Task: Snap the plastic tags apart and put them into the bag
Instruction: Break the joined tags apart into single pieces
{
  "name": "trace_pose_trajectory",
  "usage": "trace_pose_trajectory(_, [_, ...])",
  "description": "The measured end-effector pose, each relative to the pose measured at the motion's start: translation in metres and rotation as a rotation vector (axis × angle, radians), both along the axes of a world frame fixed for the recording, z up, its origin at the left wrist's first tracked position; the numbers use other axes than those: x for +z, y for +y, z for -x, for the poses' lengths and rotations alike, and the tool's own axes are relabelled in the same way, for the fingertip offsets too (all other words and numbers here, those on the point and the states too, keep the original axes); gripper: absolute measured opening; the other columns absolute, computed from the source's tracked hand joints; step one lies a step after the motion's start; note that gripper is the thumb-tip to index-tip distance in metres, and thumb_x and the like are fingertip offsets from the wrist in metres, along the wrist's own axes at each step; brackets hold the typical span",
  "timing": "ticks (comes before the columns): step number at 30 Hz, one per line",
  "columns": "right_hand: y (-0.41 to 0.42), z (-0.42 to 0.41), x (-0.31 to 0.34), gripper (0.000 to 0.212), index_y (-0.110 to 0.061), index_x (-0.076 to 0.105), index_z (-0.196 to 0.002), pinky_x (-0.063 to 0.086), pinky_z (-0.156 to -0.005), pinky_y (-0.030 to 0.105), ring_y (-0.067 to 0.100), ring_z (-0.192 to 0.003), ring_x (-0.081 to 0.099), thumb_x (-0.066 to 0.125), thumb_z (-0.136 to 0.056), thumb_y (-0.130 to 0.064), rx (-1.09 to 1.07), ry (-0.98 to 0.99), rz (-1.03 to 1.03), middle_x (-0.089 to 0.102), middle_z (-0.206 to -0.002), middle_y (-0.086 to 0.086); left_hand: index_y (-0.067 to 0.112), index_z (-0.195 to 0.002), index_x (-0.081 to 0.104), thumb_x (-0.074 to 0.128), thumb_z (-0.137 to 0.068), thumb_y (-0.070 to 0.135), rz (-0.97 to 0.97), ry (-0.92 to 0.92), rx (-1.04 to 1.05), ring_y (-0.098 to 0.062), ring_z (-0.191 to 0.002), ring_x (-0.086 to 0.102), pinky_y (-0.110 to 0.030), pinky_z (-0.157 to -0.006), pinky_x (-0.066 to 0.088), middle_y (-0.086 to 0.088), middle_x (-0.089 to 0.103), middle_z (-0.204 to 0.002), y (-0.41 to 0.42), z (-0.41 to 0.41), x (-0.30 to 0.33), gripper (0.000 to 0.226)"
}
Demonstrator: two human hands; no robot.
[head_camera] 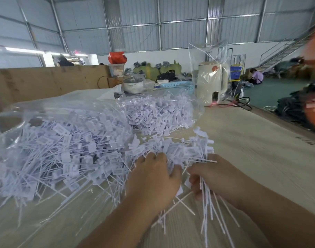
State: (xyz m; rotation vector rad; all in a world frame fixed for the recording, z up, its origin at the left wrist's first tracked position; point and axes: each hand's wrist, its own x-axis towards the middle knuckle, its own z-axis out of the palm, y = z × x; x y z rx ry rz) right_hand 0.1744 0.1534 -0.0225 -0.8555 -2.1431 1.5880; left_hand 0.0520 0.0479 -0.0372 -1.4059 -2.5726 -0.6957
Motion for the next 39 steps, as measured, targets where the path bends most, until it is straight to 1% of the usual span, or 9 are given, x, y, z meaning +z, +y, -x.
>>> trace_pose_trajectory(4, [-0.001, 0.009, -0.006, 0.022, 0.003, 0.068, -0.079, 0.05, -0.079, 0.057, 0.028, -0.07, 0.061, 0.061, -0.065, -0.013, 0.07, 0.169, 0.008, 0.064, -0.079, 0.027, 0.025, -0.12, 0.049, 0.045, -0.092, 0.046, -0.016, -0.102, -0.085, -0.014, -0.109, 0.04, -0.033, -0.084, 0.041, 0.007, 0.05, -0.117, 0.001, -0.003, -0.001, 0.036])
trace_pose_trajectory(12, [-0.002, 0.007, -0.004, 0.021, -0.025, 0.068, -0.064, 0.045, -0.05, 0.023, 0.009, -0.055, 0.062, 0.06, -0.082, -0.019, -0.046, 0.036, -0.221, 0.067, -0.061, -0.005, 0.032, -0.117, 0.049, 0.056, -0.078, 0.046, -0.11, -0.157, -0.206, -0.008, -0.104, 0.042, -0.03, -0.082, 0.043, 0.017, 0.049, -0.107, 0.0, -0.011, -0.004, 0.043])
trace_pose_trajectory(16, [-0.007, 0.006, -0.001, 0.026, -0.029, 0.072, -0.064, 0.046, -0.049, 0.021, 0.006, -0.059, 0.067, 0.059, -0.087, -0.032, -0.052, 0.055, -0.06, 0.07, -0.064, -0.007, 0.028, -0.119, 0.049, 0.059, -0.083, 0.03, -0.185, -0.144, -0.279, -0.009, -0.109, 0.048, -0.032, -0.089, 0.047, 0.013, 0.054, -0.113, 0.004, -0.022, -0.008, 0.038])
trace_pose_trajectory(22, [-0.008, 0.008, -0.004, 0.021, -0.015, 0.073, -0.105, 0.054, -0.076, 0.025, 0.009, -0.093, 0.071, 0.057, -0.094, -0.023, -0.024, 0.275, 0.311, 0.075, -0.1, -0.002, 0.044, -0.131, 0.032, 0.06, -0.086, 0.013, -0.286, -0.282, -0.336, 0.015, -0.103, 0.048, -0.006, -0.08, 0.037, 0.031, 0.046, -0.11, 0.003, -0.026, -0.012, 0.062])
trace_pose_trajectory(26, [-0.01, 0.008, -0.003, 0.02, -0.011, 0.077, -0.098, 0.049, -0.083, 0.03, 0.007, -0.095, 0.07, 0.06, -0.092, -0.019, -0.006, 0.309, 0.447, 0.075, -0.103, -0.001, 0.059, -0.136, 0.017, 0.063, -0.088, 0.019, -0.257, -0.35, -0.379, -0.003, -0.107, 0.058, -0.012, -0.083, 0.045, 0.034, 0.042, -0.116, 0.0, -0.023, -0.009, 0.078])
trace_pose_trajectory(29, [-0.009, 0.008, -0.002, 0.018, -0.013, 0.078, -0.093, 0.048, -0.084, 0.033, 0.004, -0.092, 0.07, 0.061, -0.09, -0.018, -0.01, 0.318, 0.494, 0.075, -0.101, -0.002, 0.071, -0.131, 0.009, 0.067, -0.086, 0.021, -0.27, -0.359, -0.416, 0.025, -0.106, 0.043, 0.004, -0.076, 0.036, 0.038, 0.042, -0.111, -0.002, -0.02, -0.006, 0.089])
trace_pose_trajectory(32, [-0.008, 0.01, -0.002, 0.018, -0.013, 0.078, -0.089, 0.047, -0.082, 0.034, 0.006, -0.097, 0.068, 0.06, -0.086, -0.012, -0.044, 0.314, 0.453, 0.074, -0.105, -0.001, 0.081, -0.123, 0.002, 0.071, -0.084, 0.024, -0.288, -0.346, -0.439, 0.023, -0.107, 0.041, 0.005, -0.077, 0.035, 0.037, 0.043, -0.123, -0.002, -0.016, -0.004, 0.097])
trace_pose_trajectory(37, [-0.001, 0.012, -0.01, 0.028, -0.005, 0.073, -0.092, 0.056, -0.059, 0.035, 0.023, -0.093, 0.069, 0.06, -0.069, 0.002, -0.145, 0.307, 0.586, 0.07, -0.105, 0.01, 0.07, -0.135, 0.008, 0.073, -0.077, 0.041, -0.301, -0.332, -0.473, 0.016, -0.116, 0.043, -0.007, -0.088, 0.041, 0.039, 0.039, -0.13, -0.007, -0.016, 0.002, 0.092])
trace_pose_trajectory(39, [0.002, 0.01, -0.009, 0.029, -0.003, 0.074, -0.089, 0.058, -0.073, 0.042, 0.027, -0.094, 0.069, 0.063, -0.063, 0.002, -0.139, 0.256, 0.6, 0.07, -0.103, 0.011, 0.068, -0.133, 0.015, 0.068, -0.07, 0.058, -0.314, -0.315, -0.457, 0.018, -0.122, 0.037, -0.013, -0.094, 0.039, 0.04, 0.036, -0.131, -0.009, -0.015, 0.005, 0.083])
